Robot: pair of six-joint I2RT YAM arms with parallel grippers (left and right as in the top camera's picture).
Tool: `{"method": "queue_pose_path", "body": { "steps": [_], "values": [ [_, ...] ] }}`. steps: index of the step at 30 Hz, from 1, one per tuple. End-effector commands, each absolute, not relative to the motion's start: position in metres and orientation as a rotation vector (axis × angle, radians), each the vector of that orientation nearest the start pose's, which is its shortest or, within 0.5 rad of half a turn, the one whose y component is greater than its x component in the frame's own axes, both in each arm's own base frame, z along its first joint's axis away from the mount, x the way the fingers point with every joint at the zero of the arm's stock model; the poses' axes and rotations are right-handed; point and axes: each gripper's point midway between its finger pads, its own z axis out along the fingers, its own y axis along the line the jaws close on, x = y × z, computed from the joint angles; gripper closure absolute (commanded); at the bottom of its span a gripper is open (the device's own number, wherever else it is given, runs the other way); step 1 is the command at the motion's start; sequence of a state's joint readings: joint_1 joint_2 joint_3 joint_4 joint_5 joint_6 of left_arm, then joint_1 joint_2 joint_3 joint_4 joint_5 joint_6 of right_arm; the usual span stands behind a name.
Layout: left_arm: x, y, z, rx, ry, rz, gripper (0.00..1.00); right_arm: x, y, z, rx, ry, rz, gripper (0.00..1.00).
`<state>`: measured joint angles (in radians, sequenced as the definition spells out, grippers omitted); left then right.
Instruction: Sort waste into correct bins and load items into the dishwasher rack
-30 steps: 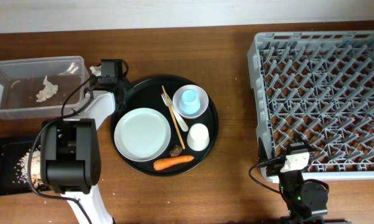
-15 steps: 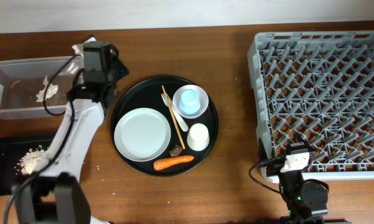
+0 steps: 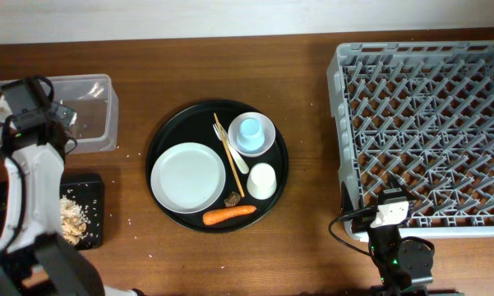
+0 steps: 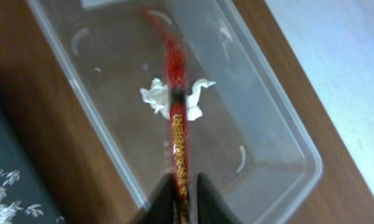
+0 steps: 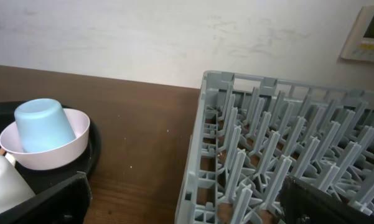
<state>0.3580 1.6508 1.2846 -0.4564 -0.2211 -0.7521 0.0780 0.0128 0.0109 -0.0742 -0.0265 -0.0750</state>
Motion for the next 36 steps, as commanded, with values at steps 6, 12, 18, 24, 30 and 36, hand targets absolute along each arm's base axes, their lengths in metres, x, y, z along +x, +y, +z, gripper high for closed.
{"method": "queue_pose_path", "body": {
  "steps": [6,12,18,24,30,36],
  "values": [
    [0.417,0.199,0.164,-1.321,1.954,0.087,0.01,0.245,0.022,0.155,-0.134,1.645,0.024,0.01],
    [0.364,0.117,0.254,-1.167,2.018,-0.321,0.01,0.245,0.022,0.155,-0.134,1.645,0.024,0.01],
    [0.272,0.05,0.234,-1.156,2.357,-0.335,0.01,0.245,0.022,0.155,-0.134,1.645,0.024,0.01],
    [0.264,-0.076,0.201,-0.487,2.67,-0.49,0.01,0.245,0.022,0.155,-0.134,1.645,0.024,0.01],
    [0.245,-0.154,0.14,-0.12,2.76,-0.53,0.01,0.245,0.022,0.155,-0.134,1.645,0.024,0.01],
    [0.245,-0.179,0.083,-0.034,2.909,-0.463,0.01,0.245,0.022,0.155,-0.133,1.645,0.024,0.01]
  ]
}}
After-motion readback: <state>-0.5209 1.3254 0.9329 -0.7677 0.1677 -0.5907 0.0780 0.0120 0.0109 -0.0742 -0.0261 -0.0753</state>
